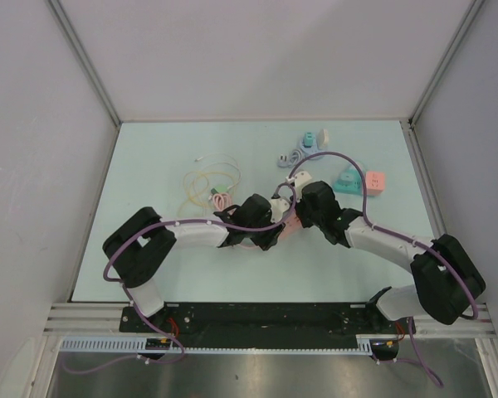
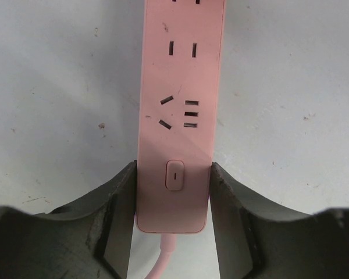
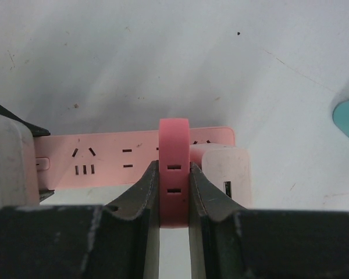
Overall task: Insert the plug
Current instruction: Insert the plug into the socket.
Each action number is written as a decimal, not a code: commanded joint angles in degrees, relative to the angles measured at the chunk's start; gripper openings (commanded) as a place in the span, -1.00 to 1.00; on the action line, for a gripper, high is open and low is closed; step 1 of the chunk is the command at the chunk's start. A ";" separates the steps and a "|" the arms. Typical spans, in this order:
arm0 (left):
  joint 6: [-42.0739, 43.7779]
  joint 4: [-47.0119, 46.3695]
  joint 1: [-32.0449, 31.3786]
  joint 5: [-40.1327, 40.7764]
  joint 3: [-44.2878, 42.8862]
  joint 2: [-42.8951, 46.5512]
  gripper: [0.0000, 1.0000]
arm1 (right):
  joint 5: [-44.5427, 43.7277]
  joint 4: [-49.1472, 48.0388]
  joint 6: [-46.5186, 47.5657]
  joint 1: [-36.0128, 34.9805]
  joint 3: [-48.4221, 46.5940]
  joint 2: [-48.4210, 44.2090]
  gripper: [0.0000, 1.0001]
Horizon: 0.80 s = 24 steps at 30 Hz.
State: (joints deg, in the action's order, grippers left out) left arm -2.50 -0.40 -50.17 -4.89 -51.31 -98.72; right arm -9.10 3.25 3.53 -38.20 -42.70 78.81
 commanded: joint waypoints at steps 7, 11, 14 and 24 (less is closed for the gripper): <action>1.54 5.42 0.87 3.30 2.00 1.77 0.05 | 7.86 3.95 1.22 -1.18 -1.86 3.64 -1.00; 1.45 5.41 0.95 3.48 2.00 1.77 0.05 | 9.98 5.54 0.86 -1.09 -2.39 3.72 -1.00; 1.45 5.33 0.87 3.30 2.00 1.60 0.04 | 11.29 5.98 1.04 -0.74 -2.57 4.34 -1.00; 1.45 5.15 0.95 3.39 2.09 1.69 0.03 | 17.53 6.51 -0.01 1.63 -3.01 5.13 -1.00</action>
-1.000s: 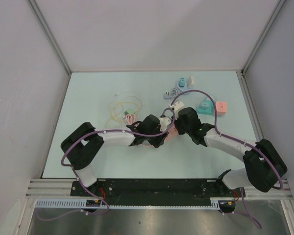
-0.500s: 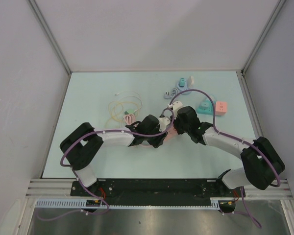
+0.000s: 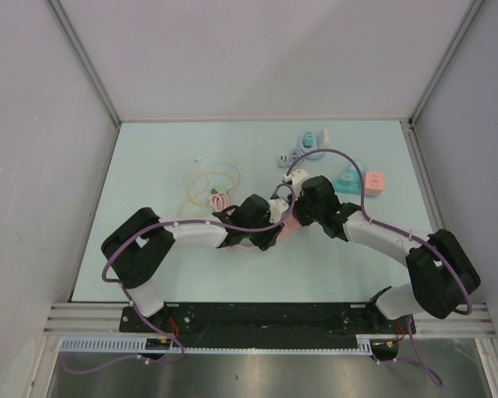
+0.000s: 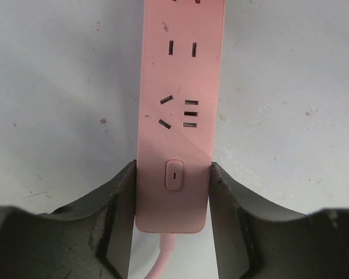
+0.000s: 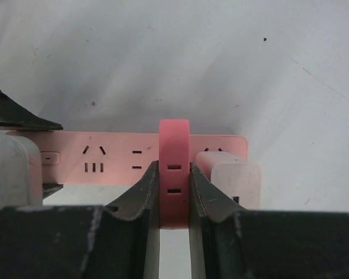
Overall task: Insert the plug
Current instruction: Insert the plug into the socket.
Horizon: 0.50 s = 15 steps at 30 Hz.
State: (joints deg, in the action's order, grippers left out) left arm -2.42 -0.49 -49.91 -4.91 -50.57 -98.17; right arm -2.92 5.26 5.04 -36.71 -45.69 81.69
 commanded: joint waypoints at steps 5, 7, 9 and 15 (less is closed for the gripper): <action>1.36 5.24 0.78 3.41 1.35 1.14 0.02 | 11.88 4.94 -2.14 1.02 -0.01 2.51 -1.00; 1.36 5.06 0.87 3.59 1.52 1.40 0.02 | 11.01 5.99 -2.84 1.55 -0.01 3.38 -1.00; 1.36 4.89 0.87 3.68 1.70 1.49 0.01 | 7.69 7.04 -2.75 1.55 0.08 4.00 -1.00; 1.18 4.89 0.96 3.85 1.70 1.58 0.02 | 2.92 8.19 -2.58 1.73 -0.01 4.27 -1.00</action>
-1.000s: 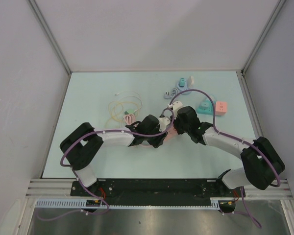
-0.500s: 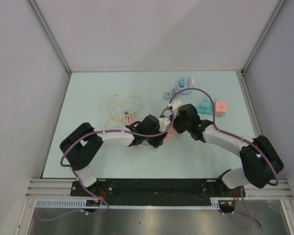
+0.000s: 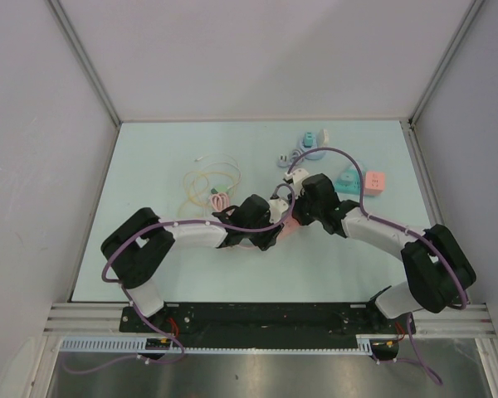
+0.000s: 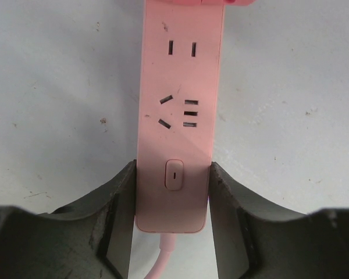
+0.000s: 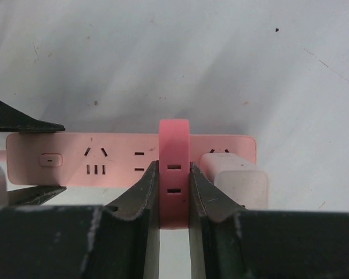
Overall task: Insert the plug
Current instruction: Insert the plug into the socket.
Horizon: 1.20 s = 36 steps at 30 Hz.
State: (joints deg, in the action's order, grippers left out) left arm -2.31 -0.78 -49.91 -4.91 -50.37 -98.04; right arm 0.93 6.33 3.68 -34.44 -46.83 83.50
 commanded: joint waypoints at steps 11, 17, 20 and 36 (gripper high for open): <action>1.07 5.08 1.04 4.29 1.68 1.80 0.01 | -1.63 8.17 0.71 -1.34 0.42 4.65 -1.00; 0.64 4.91 1.31 4.47 2.03 2.50 0.01 | -2.95 12.38 1.24 -2.57 -1.86 6.84 -1.00; 0.11 4.91 1.83 3.85 1.85 2.76 0.01 | -4.35 15.27 0.19 -3.27 -2.91 7.11 -1.00; -3.67 6.93 8.86 4.29 4.84 4.87 -0.01 | -5.33 19.07 -2.72 -7.57 -6.16 12.21 -1.00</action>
State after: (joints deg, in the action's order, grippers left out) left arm -2.42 -0.01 -46.15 -8.23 -47.51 -95.26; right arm -4.62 12.97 -1.10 -38.94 -55.37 90.72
